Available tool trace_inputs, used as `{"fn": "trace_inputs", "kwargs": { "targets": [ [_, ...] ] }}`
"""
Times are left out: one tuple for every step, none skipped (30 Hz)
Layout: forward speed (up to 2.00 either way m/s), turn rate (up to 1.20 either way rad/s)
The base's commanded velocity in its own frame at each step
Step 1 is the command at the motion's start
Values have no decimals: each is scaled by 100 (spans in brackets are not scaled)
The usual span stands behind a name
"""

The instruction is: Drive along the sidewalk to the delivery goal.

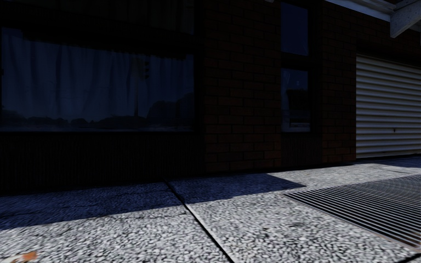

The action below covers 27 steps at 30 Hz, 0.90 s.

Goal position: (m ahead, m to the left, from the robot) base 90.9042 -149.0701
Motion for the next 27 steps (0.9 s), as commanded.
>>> {"fn": "trace_inputs", "kwargs": {
  "targets": [
    [0,0],
    [0,0],
    [0,0],
    [0,0],
    [0,0],
    [0,0],
    [0,0],
    [0,0],
    [0,0],
    [0,0],
    [0,0],
    [0,0],
    [0,0],
    [0,0],
    [0,0],
    [0,0],
    [0,0],
    [0,0],
    [0,0],
    [0,0],
    [0,0],
    [0,0],
    [0,0],
    [0,0],
    [0,0],
    [0,0],
    [0,0]
  ]
}}
